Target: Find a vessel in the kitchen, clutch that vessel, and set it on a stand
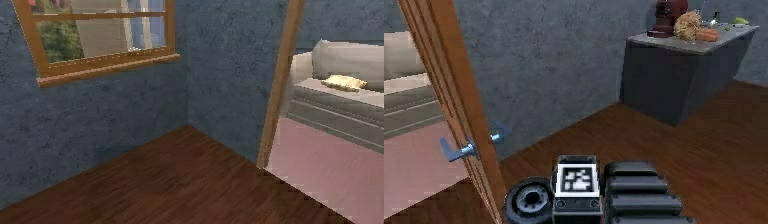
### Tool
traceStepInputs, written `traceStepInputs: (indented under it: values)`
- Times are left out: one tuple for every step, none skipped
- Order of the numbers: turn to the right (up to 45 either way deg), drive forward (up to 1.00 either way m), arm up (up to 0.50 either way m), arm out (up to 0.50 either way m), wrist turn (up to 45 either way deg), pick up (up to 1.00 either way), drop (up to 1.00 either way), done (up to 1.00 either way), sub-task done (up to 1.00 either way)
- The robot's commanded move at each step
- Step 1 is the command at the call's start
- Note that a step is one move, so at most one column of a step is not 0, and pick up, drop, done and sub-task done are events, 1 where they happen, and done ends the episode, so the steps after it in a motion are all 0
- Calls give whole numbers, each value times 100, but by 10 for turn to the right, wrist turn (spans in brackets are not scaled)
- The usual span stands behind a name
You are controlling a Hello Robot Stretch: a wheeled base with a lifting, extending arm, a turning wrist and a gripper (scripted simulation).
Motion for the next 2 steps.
traceStepInputs:
  values:
    - [0,60,0,0,0,0,0,0,0]
    - [450,0,0,0,0,0,0,0,0]
